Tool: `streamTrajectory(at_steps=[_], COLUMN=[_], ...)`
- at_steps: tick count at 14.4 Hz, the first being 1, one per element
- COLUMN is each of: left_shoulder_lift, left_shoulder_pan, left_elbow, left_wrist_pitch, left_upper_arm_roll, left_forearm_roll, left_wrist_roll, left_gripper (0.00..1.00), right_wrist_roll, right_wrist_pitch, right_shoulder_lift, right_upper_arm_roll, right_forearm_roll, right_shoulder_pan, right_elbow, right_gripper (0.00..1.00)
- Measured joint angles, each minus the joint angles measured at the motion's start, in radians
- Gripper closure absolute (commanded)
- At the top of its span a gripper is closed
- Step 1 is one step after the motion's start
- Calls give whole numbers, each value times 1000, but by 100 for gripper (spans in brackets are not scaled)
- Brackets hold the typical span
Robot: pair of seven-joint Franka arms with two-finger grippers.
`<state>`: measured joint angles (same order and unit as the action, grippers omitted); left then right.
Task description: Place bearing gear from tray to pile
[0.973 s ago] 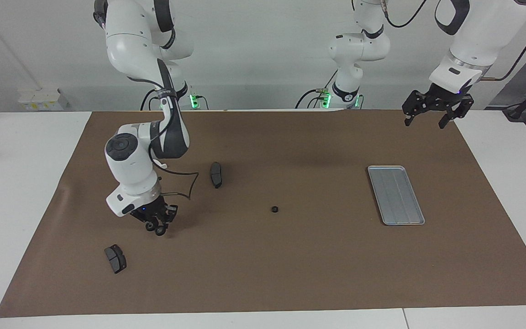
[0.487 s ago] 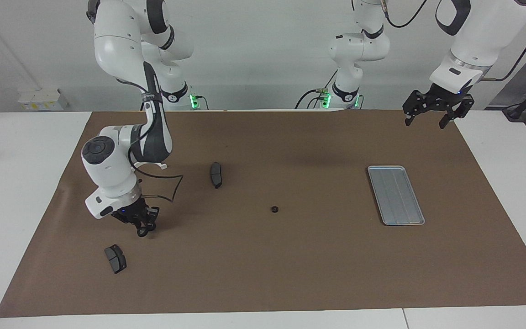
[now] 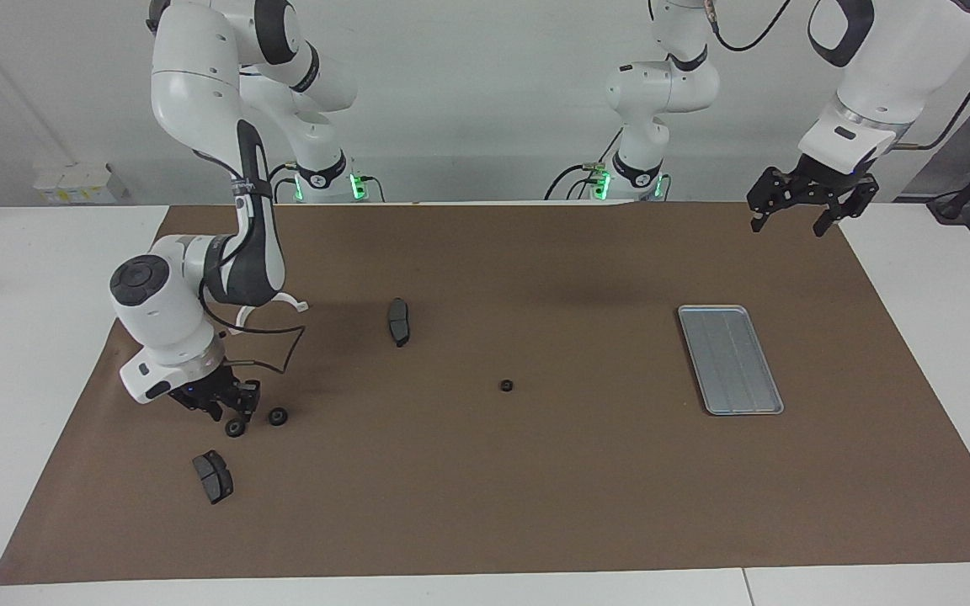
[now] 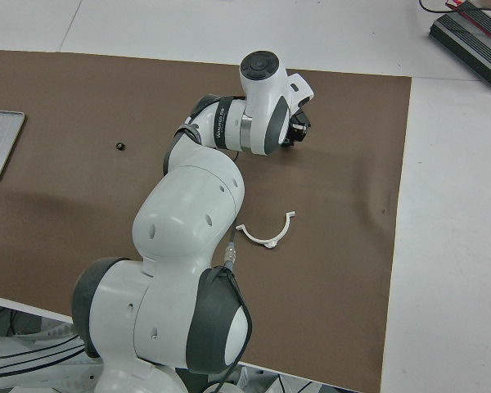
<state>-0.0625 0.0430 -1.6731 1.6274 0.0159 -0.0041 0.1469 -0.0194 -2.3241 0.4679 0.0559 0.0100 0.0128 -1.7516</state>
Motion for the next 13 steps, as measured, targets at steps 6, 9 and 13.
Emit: streamTrajectory(at_steps=[6,9,13], left_shoulder_lift=[0,0,0], left_shoulder_pan=[0,0,0], left_elbow=[0,0,0], left_wrist_pitch=[0,0,0], left_upper_arm_roll=[0,0,0], left_forearm_roll=[0,0,0], left_wrist_roll=[0,0,0], left_gripper=[0,0,0], right_wrist_roll=[227,376,463], right_wrist_pitch=[0,-12,-109], right_shoulder_lift=[-30,-32,-26], right_upper_arm_roll=[-12,-14,-17], right_forearm_roll=[0,0,1], right_shoulder_pan=[-265,-455,-601], right_elbow=[12,22,23], right_gripper=[8,9,15])
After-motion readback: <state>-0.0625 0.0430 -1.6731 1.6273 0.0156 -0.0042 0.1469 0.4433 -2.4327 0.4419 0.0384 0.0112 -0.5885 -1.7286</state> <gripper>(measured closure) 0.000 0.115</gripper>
